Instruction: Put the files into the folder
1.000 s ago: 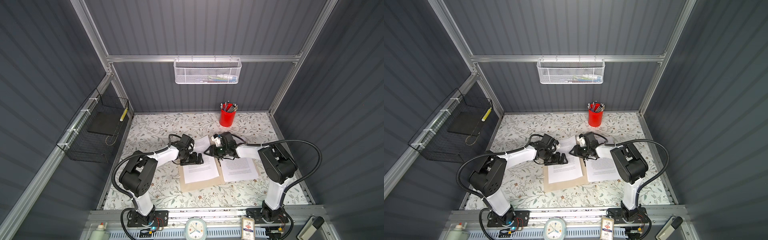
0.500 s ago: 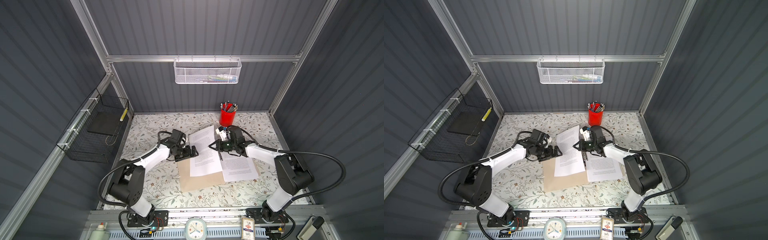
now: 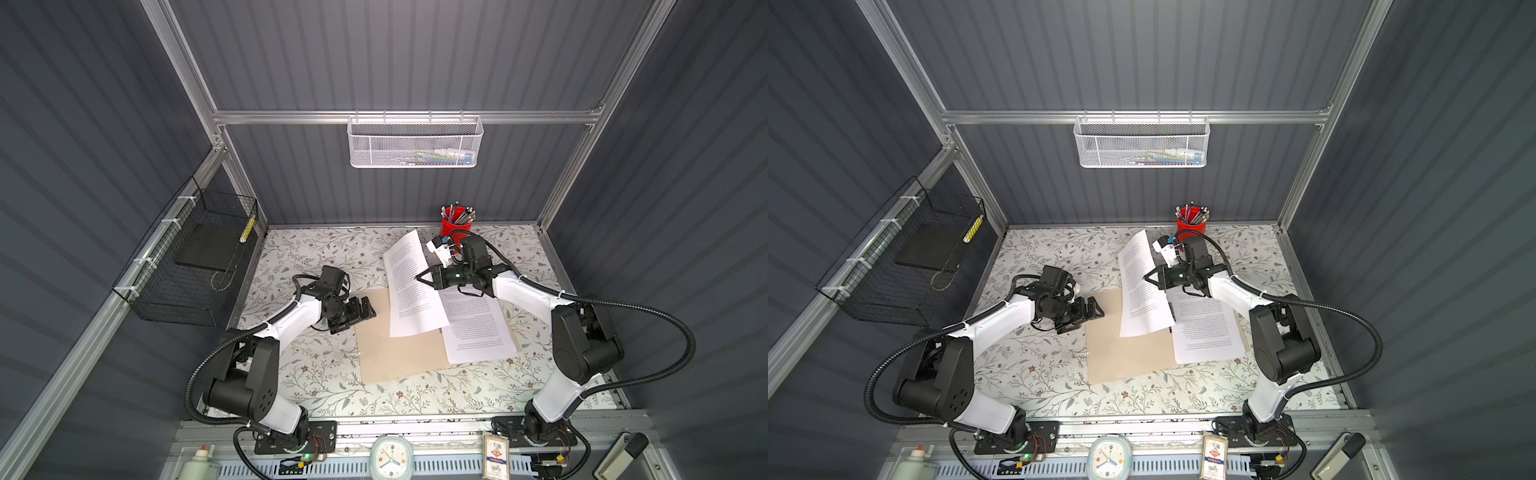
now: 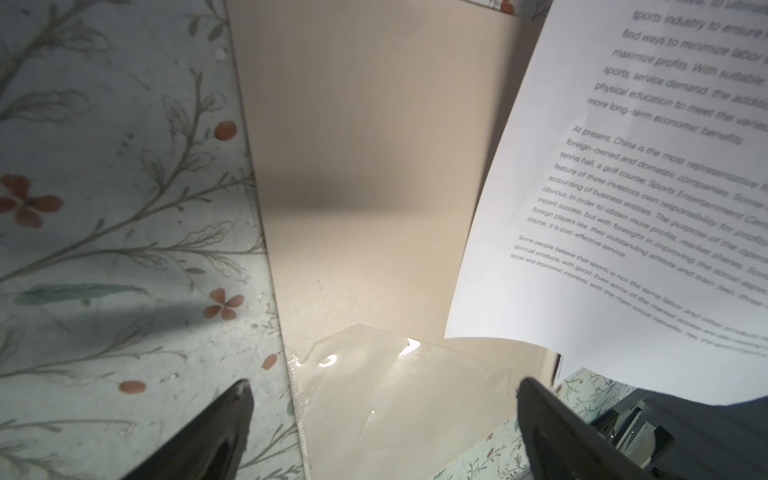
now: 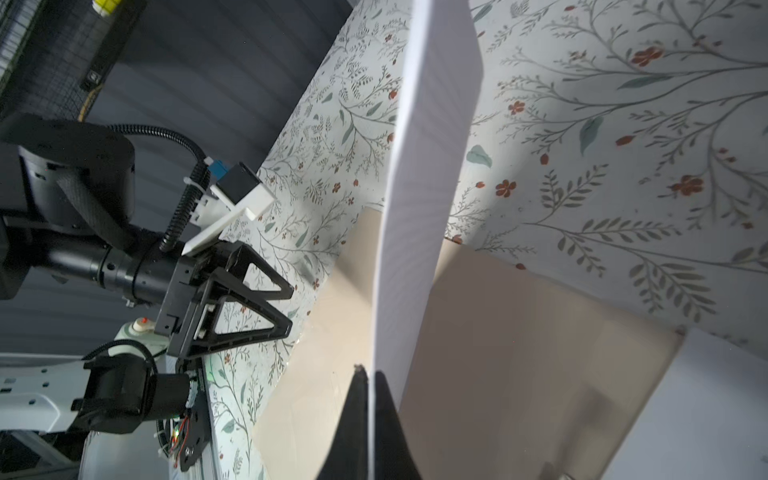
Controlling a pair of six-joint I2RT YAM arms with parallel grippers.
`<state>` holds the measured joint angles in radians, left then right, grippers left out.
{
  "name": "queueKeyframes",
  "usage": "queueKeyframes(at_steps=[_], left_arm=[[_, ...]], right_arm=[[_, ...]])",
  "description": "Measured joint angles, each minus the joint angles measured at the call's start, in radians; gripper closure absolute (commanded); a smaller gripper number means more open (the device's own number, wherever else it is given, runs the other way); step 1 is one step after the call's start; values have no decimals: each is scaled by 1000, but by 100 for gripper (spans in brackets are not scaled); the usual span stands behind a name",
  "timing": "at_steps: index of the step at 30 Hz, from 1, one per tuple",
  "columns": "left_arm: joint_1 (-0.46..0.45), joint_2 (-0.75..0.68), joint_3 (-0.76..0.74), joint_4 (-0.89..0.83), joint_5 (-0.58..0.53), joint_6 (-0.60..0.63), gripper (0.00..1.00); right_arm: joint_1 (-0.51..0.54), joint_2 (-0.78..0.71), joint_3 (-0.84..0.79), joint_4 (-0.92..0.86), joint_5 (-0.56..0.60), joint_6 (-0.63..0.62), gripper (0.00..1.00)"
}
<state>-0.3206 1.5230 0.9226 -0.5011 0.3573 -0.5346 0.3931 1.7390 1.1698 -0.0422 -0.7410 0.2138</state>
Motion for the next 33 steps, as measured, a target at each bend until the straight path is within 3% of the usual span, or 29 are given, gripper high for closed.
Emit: queueKeyframes(at_steps=[10, 19, 26, 33], left_arm=[[2, 15, -8, 13, 11, 0, 0], [2, 43, -40, 43, 36, 0, 0], [2, 55, -58, 63, 60, 0, 0], [2, 65, -69, 87, 90, -1, 0]], right_arm=[[16, 5, 3, -43, -104, -118, 94], [52, 17, -53, 37, -163, -79, 93], [65, 17, -114, 34, -5, -54, 91], [145, 16, -181, 100, 150, 10, 90]])
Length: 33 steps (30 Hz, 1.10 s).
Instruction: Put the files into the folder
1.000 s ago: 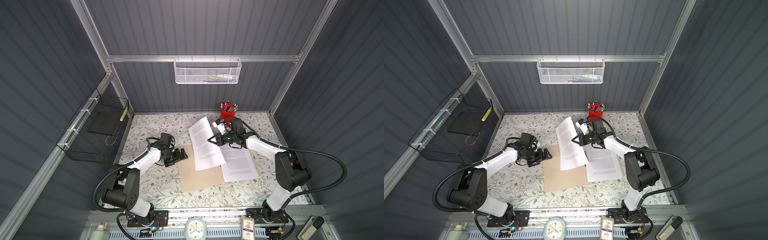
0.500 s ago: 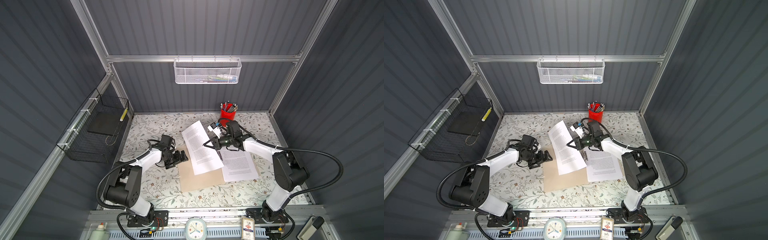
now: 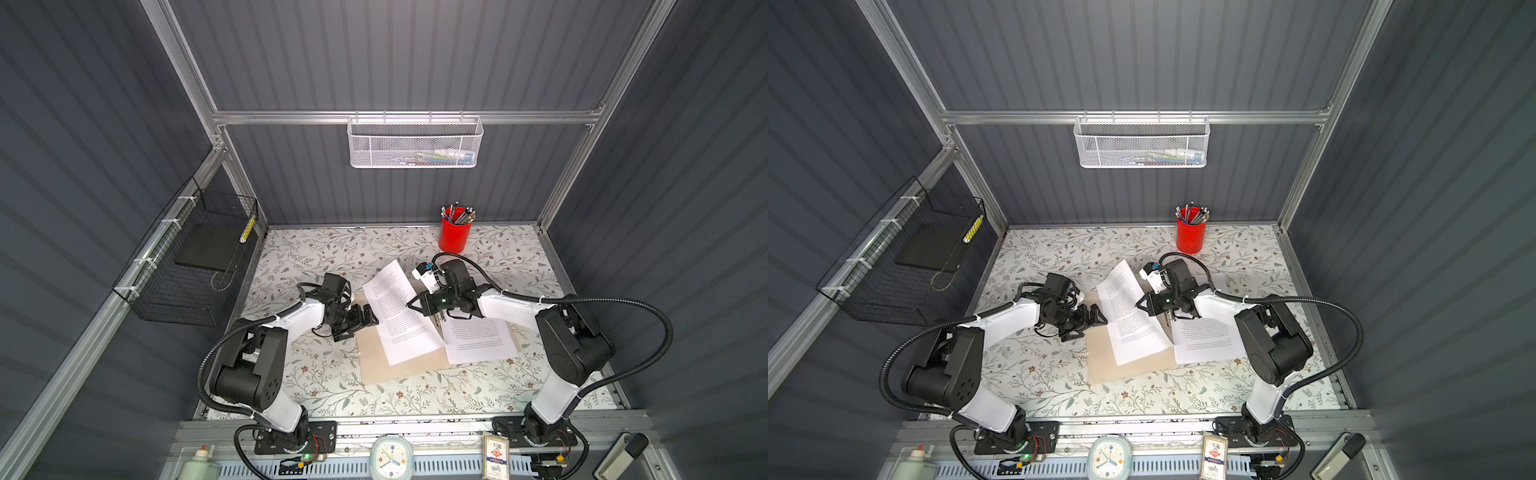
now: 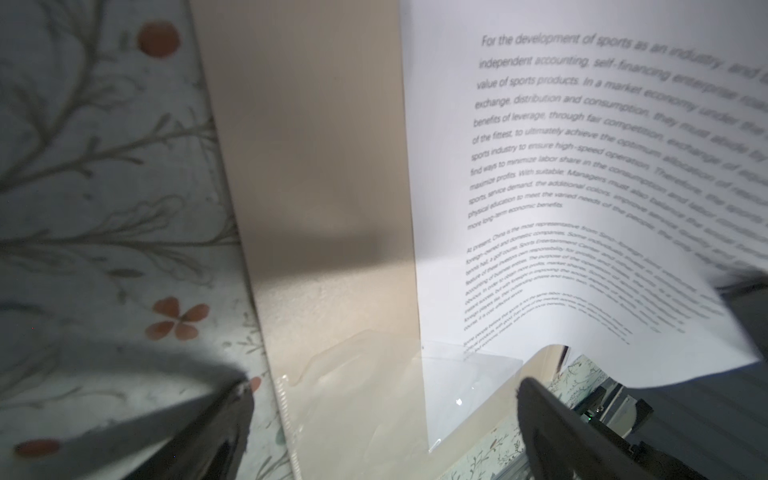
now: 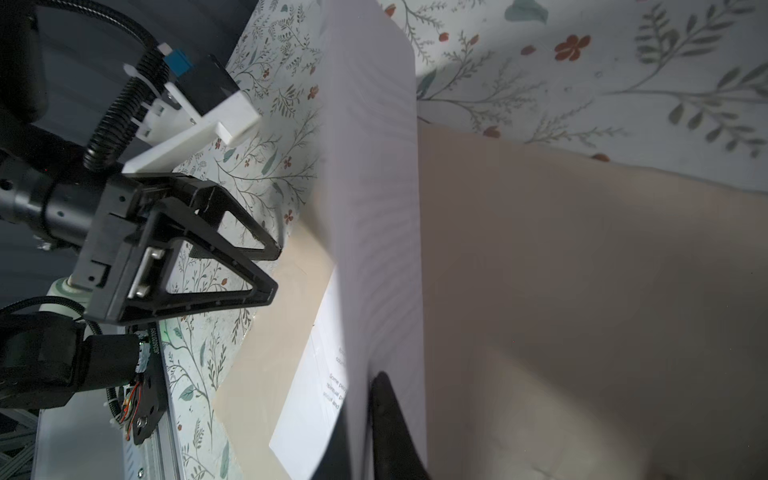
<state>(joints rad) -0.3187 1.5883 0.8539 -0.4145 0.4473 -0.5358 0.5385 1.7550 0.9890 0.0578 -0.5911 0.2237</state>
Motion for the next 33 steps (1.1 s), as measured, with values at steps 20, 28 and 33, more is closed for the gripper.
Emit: queueKeyframes(at_steps=[20, 28, 33], left_arm=[[11, 0, -42, 104, 80, -26, 0], [11, 0, -45, 114, 85, -26, 0], [11, 0, -47, 117, 89, -26, 0]], right_arm=[[-26, 0, -72, 126, 60, 175, 94], [-18, 0, -114, 249, 97, 222, 96], [-18, 14, -89, 297, 101, 240, 95]])
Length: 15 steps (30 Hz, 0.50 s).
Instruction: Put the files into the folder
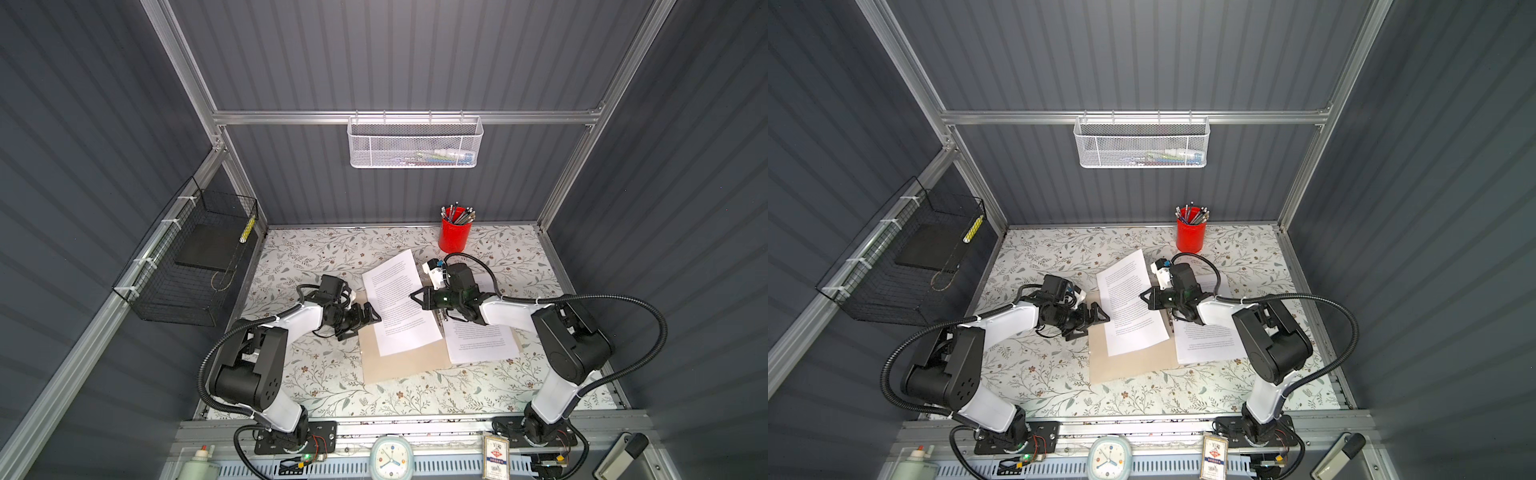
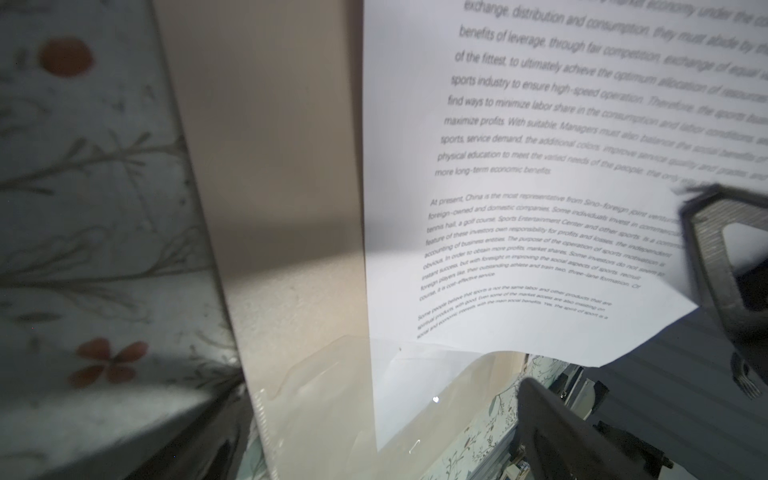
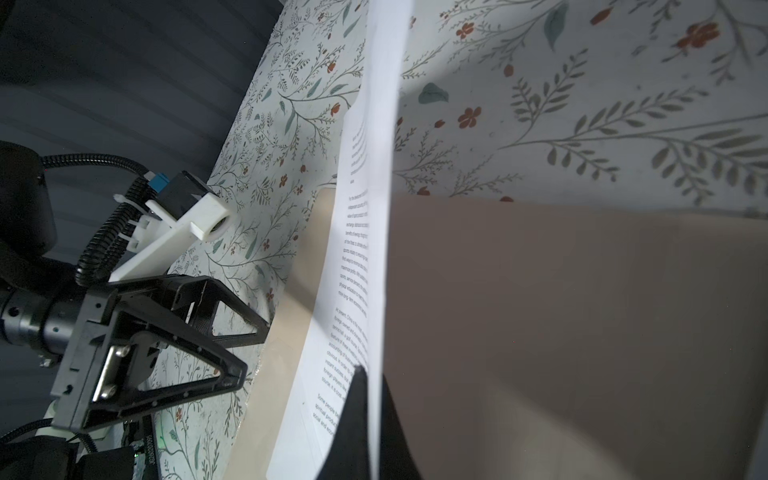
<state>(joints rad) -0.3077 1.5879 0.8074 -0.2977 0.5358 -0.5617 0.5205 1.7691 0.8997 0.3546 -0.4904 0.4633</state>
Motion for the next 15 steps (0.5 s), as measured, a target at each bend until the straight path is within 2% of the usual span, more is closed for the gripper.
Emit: queueKeyframes(at_steps=[8, 15], left_arm=[[0, -2, -2, 3, 0, 0, 0], [0, -2, -2, 3, 0, 0, 0]], right_arm=[[29, 103, 50, 65, -34, 21, 95], [52, 104, 21, 94, -67, 53, 95]])
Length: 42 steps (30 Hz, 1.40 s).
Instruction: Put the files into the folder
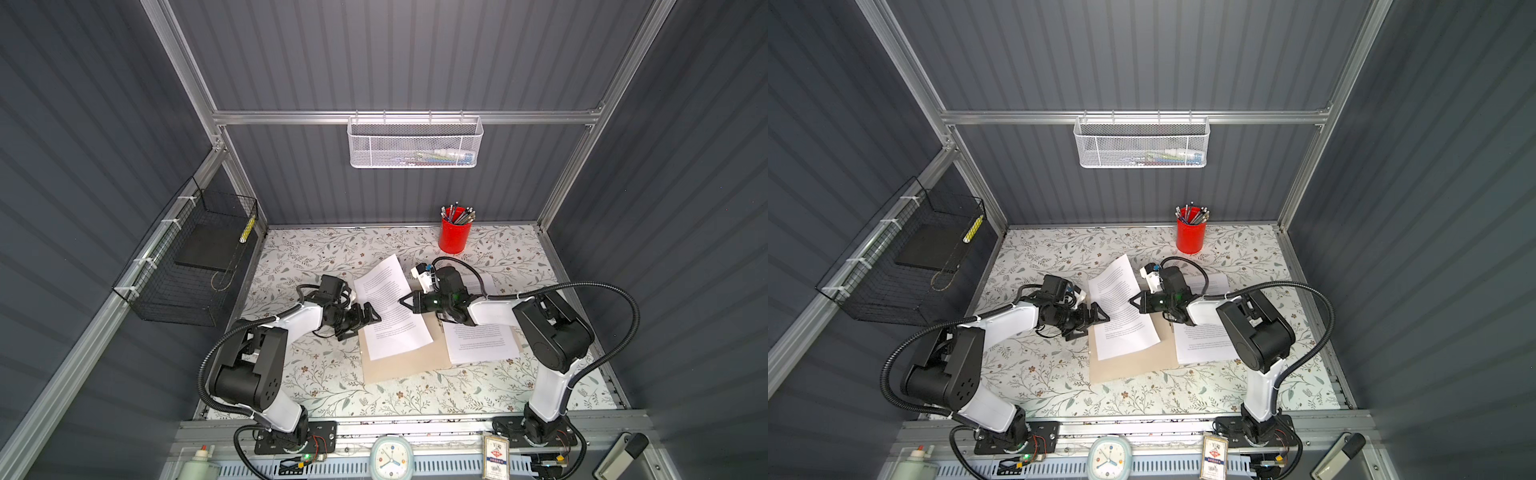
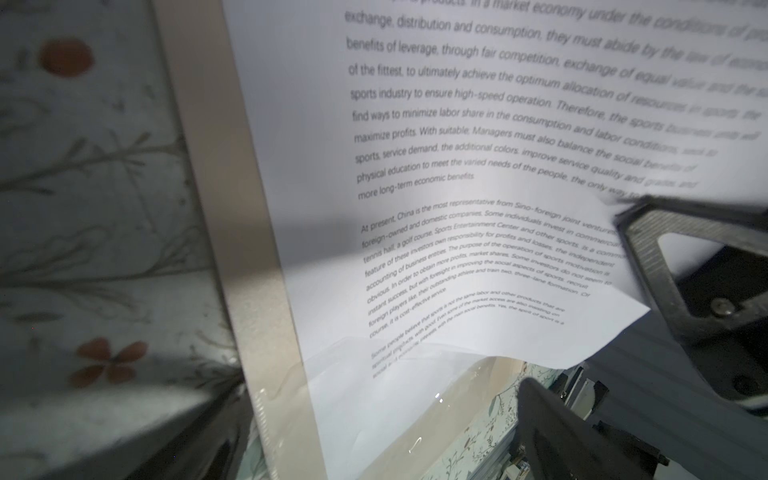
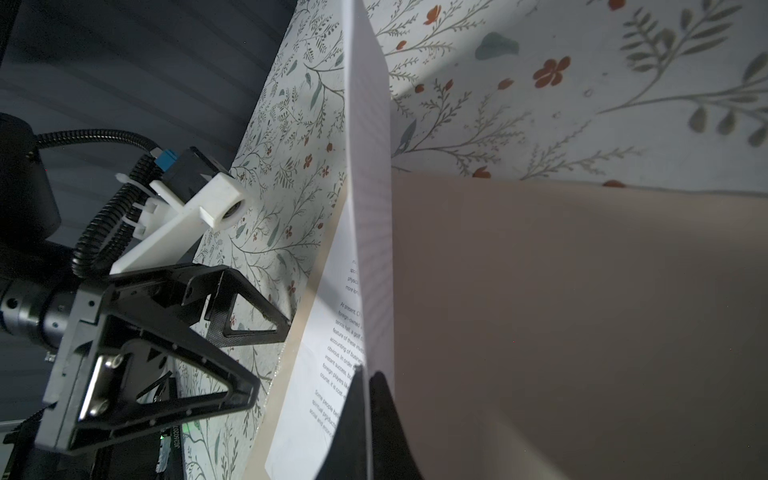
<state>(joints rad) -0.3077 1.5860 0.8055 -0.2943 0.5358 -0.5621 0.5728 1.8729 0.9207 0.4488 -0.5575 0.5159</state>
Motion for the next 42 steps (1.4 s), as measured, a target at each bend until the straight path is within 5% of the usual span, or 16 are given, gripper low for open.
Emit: queueKeyframes(at_steps=[24, 32, 42], left_arm=[[0, 10, 7, 10, 9, -23, 0], [0, 11, 7, 11, 12, -23, 0], [0, 10, 6, 11, 12, -23, 0]], right_arm=[[50, -81, -216, 40, 173, 178, 96], [56, -89, -209, -7, 213, 186, 57], [46, -217, -205, -215, 169, 130, 58]])
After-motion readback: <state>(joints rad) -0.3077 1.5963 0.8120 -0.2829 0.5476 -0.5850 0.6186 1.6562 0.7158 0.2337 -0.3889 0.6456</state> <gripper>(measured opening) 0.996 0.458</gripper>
